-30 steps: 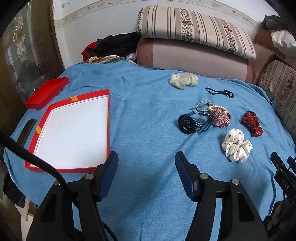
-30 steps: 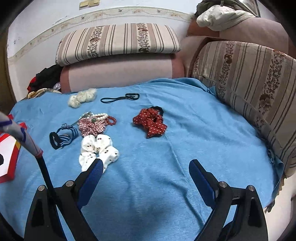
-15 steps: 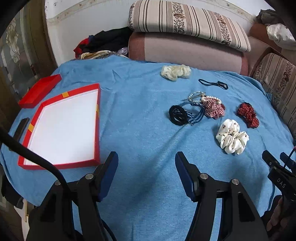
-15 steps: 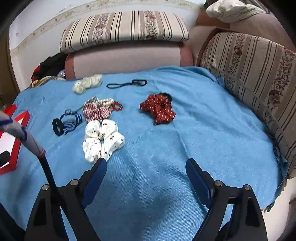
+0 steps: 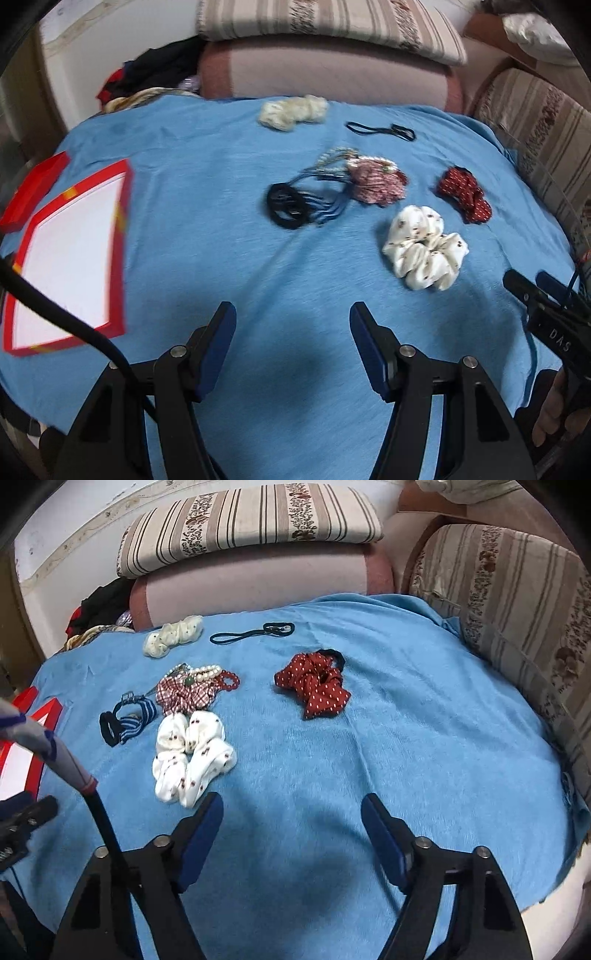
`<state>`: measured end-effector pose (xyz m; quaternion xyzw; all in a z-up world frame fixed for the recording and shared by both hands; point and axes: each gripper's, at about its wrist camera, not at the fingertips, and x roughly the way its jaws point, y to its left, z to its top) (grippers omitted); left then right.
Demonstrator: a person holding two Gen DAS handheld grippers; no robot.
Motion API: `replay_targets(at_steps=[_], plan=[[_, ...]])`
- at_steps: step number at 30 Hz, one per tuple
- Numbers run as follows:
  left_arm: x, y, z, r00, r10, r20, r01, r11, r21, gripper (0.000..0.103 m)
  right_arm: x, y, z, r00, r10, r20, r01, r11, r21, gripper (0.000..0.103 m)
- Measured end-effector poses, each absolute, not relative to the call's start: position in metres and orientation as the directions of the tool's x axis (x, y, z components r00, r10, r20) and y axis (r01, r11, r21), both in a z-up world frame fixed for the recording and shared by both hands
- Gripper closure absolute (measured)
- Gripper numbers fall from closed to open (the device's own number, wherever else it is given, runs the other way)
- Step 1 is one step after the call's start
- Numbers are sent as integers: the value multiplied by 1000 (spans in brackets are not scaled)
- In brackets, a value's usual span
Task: Organize jewelry
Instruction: 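Grasp the white polka-dot scrunchie with the left tool while the right tool grasps the red polka-dot scrunchie, then carry both scrunchies into the red-bordered white tray and open both tools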
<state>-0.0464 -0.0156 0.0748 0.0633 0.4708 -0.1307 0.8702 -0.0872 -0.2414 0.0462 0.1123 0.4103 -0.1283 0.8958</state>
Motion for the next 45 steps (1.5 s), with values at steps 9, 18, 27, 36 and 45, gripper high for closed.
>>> replay_targets(at_steps=[9,18,27,36,45], plan=[[-9,-80,52,435,-248,-865,363,928,-83,40,-50,-291,45,638,-100,-764,318,937,143,29],[18,-120,30,359,-308,-881,420,896,-142,40,-1,-319,20,607,-2,-795,271,941,204,30],[13,-129,24,302,-352,-886,450,872,-193,94,26,-331,-4,549,75,-832,276,924,265,89],[-17,-93,71,444,-317,-838,422,899,-117,94,-8,-304,44,622,67,-780,229,937,264,95],[-40,-31,114,583,-243,-775,332,942,-45,94,-27,-241,101,683,115,-721,102,963,251,95]])
